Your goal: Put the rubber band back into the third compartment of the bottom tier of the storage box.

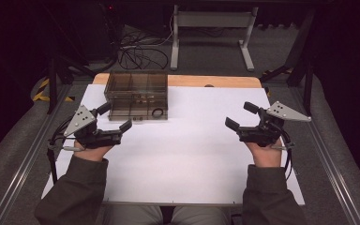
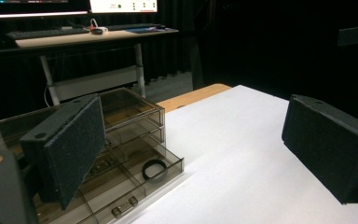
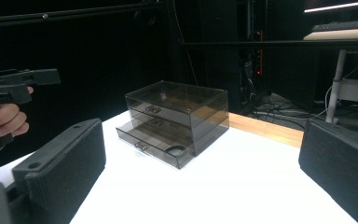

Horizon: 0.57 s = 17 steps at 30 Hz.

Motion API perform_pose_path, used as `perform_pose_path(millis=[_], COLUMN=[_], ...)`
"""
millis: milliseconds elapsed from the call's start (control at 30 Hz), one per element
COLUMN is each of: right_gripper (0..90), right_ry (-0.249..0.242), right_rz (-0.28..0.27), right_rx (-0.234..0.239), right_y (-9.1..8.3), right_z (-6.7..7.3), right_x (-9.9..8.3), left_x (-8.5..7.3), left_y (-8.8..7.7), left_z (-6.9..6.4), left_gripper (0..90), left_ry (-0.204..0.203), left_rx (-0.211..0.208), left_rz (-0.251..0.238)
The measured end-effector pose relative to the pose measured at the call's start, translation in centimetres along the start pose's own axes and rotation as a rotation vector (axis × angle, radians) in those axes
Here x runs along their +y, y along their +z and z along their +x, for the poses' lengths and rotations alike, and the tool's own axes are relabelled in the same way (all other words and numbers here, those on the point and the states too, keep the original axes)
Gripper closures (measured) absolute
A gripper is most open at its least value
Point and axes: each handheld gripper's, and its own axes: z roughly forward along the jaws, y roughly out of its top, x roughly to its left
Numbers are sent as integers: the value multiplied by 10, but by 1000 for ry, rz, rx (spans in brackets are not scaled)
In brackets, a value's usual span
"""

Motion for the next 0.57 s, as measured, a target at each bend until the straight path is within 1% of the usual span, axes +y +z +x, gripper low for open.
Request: perform_pose_path(millis=[133, 367, 500, 567], right_gripper=[11, 11, 11, 11], right_ry=[-11, -4, -11, -8], right_rz=[3, -13, -4, 6], right_rx=[-3, -16, -15, -15], right_y=[-1, -4, -2, 0], right_z=[-1, -2, -3, -3], right_x=[-1, -2, -3, -4], left_x=[0, 3, 3, 1], left_y=[-4, -10, -10, -9], left_z=[1, 2, 3, 4], left_gripper=[70, 69, 70, 69], left_ry=[4, 10, 17, 11], left_rx=[1, -9, -9, -7], left_rz=[-7, -18, -15, -10])
